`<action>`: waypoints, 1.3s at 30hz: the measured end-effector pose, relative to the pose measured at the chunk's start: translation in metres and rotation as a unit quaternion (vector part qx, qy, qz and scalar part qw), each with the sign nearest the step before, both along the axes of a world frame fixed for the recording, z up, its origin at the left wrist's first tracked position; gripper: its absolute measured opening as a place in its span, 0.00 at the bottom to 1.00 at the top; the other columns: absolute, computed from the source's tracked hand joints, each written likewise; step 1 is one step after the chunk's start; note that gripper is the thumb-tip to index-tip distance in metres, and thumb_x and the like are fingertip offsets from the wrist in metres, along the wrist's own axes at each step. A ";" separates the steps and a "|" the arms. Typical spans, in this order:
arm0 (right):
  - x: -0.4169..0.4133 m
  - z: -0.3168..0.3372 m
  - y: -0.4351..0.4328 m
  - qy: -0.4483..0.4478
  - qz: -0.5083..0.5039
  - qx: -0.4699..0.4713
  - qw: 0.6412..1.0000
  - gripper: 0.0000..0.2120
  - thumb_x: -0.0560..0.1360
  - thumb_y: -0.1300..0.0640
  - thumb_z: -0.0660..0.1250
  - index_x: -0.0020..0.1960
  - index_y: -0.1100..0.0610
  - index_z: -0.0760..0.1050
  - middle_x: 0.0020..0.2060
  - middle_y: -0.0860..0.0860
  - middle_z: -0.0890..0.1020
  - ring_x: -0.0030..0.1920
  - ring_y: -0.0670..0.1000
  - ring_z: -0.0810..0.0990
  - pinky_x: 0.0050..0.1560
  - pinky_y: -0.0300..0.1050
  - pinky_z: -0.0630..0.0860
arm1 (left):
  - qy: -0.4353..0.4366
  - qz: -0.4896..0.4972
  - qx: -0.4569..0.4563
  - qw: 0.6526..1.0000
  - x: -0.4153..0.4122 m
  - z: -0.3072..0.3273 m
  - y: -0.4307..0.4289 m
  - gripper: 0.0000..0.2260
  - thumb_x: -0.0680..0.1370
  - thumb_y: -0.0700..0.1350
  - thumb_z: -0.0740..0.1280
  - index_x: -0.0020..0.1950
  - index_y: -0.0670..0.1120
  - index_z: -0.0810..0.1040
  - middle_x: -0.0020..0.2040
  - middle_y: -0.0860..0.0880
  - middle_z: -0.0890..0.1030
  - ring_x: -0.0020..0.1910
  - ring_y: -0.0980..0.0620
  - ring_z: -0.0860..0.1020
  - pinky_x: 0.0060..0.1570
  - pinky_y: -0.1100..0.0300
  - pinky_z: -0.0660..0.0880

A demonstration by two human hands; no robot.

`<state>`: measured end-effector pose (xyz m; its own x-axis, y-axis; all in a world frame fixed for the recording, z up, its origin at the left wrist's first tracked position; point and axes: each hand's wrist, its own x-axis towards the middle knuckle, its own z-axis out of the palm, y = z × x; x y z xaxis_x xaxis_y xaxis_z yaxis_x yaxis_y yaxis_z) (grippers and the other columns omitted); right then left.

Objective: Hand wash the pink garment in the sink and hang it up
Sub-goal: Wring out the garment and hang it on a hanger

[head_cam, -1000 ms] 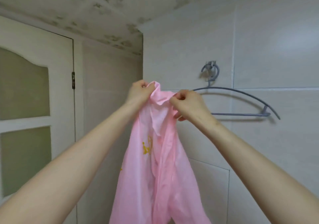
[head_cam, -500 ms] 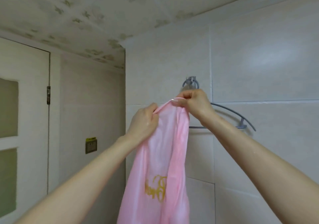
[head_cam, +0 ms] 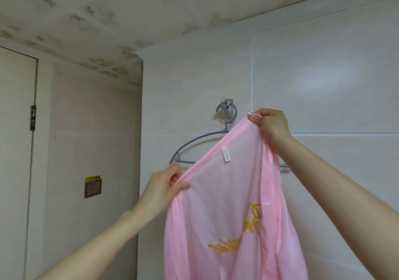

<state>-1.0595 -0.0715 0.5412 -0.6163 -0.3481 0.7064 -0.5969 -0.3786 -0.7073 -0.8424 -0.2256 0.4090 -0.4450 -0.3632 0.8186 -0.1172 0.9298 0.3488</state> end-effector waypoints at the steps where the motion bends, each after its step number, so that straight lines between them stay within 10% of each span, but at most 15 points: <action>1: -0.003 -0.001 0.001 -0.001 0.004 -0.004 1.000 0.14 0.72 0.59 0.72 0.29 0.54 0.75 0.24 0.47 0.73 0.30 0.47 0.70 0.33 0.39 0.67 | 0.029 -0.043 0.090 0.995 -0.003 0.005 -0.003 0.12 0.72 0.40 0.72 0.35 0.51 0.72 0.26 0.58 0.72 0.26 0.60 0.67 0.30 0.66 0.62; 4: -0.008 -0.007 0.007 -0.010 0.035 -0.009 0.999 0.14 0.73 0.60 0.70 0.30 0.55 0.74 0.26 0.49 0.71 0.30 0.48 0.68 0.33 0.40 0.64 | 0.052 -0.103 0.231 0.966 -0.012 0.021 -0.015 0.08 0.76 0.37 0.68 0.37 0.43 0.78 0.28 0.50 0.76 0.28 0.56 0.72 0.35 0.59 0.70; 8: -0.010 -0.024 0.022 -0.079 0.123 0.034 0.989 0.11 0.76 0.61 0.67 0.35 0.58 0.74 0.25 0.51 0.72 0.27 0.48 0.69 0.27 0.35 0.65 | 0.005 0.102 0.043 0.994 -0.023 0.030 -0.039 0.11 0.79 0.43 0.64 0.38 0.43 0.77 0.32 0.49 0.75 0.33 0.49 0.72 0.36 0.55 0.70; 15: -0.008 -0.091 0.031 -0.158 0.286 0.191 0.926 0.08 0.71 0.64 0.68 0.33 0.58 0.77 0.29 0.54 0.77 0.28 0.49 0.75 0.28 0.37 0.71 | 0.089 -0.172 0.397 0.897 -0.045 0.008 -0.038 0.09 0.80 0.41 0.63 0.45 0.43 0.82 0.40 0.48 0.84 0.38 0.51 0.81 0.39 0.61 0.77; 19: -0.022 -0.126 0.011 -0.209 0.286 0.224 0.908 0.04 0.70 0.61 0.70 0.43 0.62 0.81 0.38 0.58 0.81 0.38 0.52 0.78 0.38 0.42 0.75 | 0.045 0.003 0.189 0.981 -0.051 -0.021 -0.067 0.21 0.78 0.45 0.67 0.26 0.50 0.66 0.23 0.56 0.65 0.27 0.58 0.62 0.31 0.60 0.59; 26: -0.030 -0.129 -0.035 -0.257 0.241 0.031 0.935 0.14 0.72 0.49 0.72 0.52 0.57 0.77 0.51 0.56 0.82 0.49 0.53 0.81 0.56 0.51 0.77 | -0.007 0.053 0.095 0.994 -0.060 -0.048 -0.122 0.24 0.77 0.47 0.68 0.26 0.50 0.59 0.22 0.54 0.64 0.25 0.56 0.61 0.31 0.57 0.56; 39: -0.016 -0.119 -0.046 -0.225 0.123 -0.037 0.966 0.18 0.78 0.53 0.65 0.32 0.57 0.84 0.35 0.56 0.84 0.37 0.53 0.82 0.47 0.48 0.77 | -0.019 -0.014 0.060 0.998 -0.077 0.043 -0.175 0.12 0.76 0.35 0.68 0.33 0.43 0.78 0.31 0.50 0.77 0.35 0.54 0.72 0.31 0.71 0.64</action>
<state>-1.0753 -0.1175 0.4219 -0.7720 -0.4820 0.4144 -0.1206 -0.5291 -0.8399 -0.9194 -0.4002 0.4517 -0.4871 -0.4440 0.7521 -0.1067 0.8849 0.4534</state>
